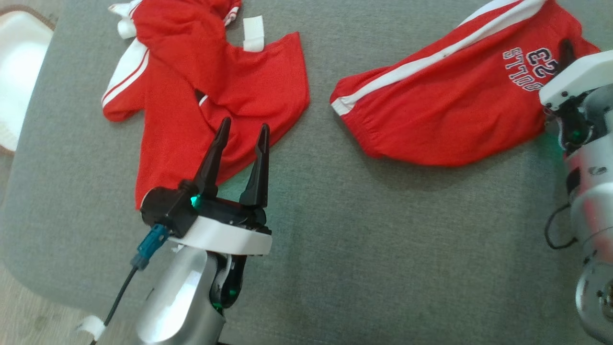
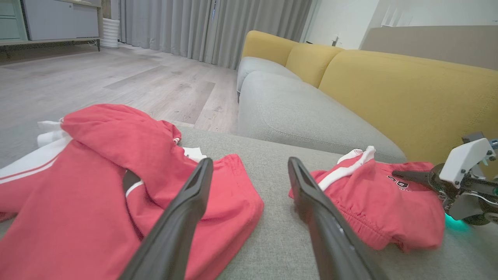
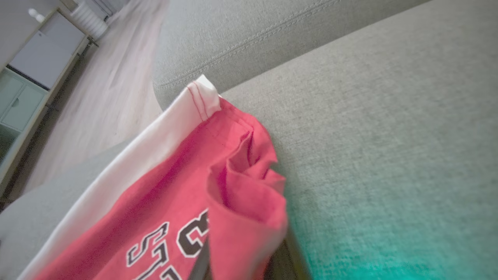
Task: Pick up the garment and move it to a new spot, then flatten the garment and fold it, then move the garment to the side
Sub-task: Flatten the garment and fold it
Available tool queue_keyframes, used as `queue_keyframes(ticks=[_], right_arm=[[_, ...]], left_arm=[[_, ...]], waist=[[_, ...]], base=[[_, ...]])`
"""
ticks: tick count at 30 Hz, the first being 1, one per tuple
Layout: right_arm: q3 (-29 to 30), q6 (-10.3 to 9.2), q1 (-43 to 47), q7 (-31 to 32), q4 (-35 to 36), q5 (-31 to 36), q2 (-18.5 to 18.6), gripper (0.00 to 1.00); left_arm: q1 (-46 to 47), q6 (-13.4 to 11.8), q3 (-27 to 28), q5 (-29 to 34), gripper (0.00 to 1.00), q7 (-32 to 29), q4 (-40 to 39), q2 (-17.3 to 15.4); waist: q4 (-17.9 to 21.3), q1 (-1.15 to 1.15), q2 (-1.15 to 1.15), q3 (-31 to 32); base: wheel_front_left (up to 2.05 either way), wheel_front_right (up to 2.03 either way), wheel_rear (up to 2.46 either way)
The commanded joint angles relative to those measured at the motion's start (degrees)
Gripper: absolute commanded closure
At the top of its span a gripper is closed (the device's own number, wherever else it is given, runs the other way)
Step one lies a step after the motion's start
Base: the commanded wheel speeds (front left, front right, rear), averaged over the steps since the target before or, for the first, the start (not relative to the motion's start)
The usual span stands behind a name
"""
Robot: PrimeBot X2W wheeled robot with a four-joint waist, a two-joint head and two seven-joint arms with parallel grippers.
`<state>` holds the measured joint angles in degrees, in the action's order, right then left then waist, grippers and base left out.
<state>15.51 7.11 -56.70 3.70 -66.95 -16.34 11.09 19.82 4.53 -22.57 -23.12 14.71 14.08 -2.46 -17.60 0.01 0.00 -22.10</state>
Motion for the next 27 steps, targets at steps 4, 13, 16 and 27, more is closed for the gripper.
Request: queue_keyframes(ticks=[4,13,16,27], right_arm=[[-1.2,0.37,1.3,-4.7,2.6,-2.9,-1.8,1.0],[-2.5,0.37,7.8,-12.6,7.6,-9.3,-2.4,1.0],[-2.2,0.37,10.6,-14.0,8.9,-10.5,-3.0,1.0],[1.9,0.37,20.4,-17.0,11.7,-9.8,-5.8,1.0]], left_arm=[[0.8,0.0,2.0,0.5,0.0,0.3,-1.6,-0.4],[-1.4,0.9,4.1,2.0,0.0,0.3,-2.6,-0.4],[-2.2,1.3,4.9,2.6,0.0,0.3,-3.2,-0.4],[-5.3,2.1,6.3,4.5,0.0,0.3,-4.7,-0.4]], waist=[[1.7,-0.01,0.0,1.2],[7.5,-0.01,0.0,5.5],[10.0,-0.01,0.0,7.2],[16.1,-0.01,0.0,12.2]], base=[[0.0,0.0,0.0],[0.0,0.0,0.0],[0.0,0.0,0.0],[0.0,0.0,0.0]])
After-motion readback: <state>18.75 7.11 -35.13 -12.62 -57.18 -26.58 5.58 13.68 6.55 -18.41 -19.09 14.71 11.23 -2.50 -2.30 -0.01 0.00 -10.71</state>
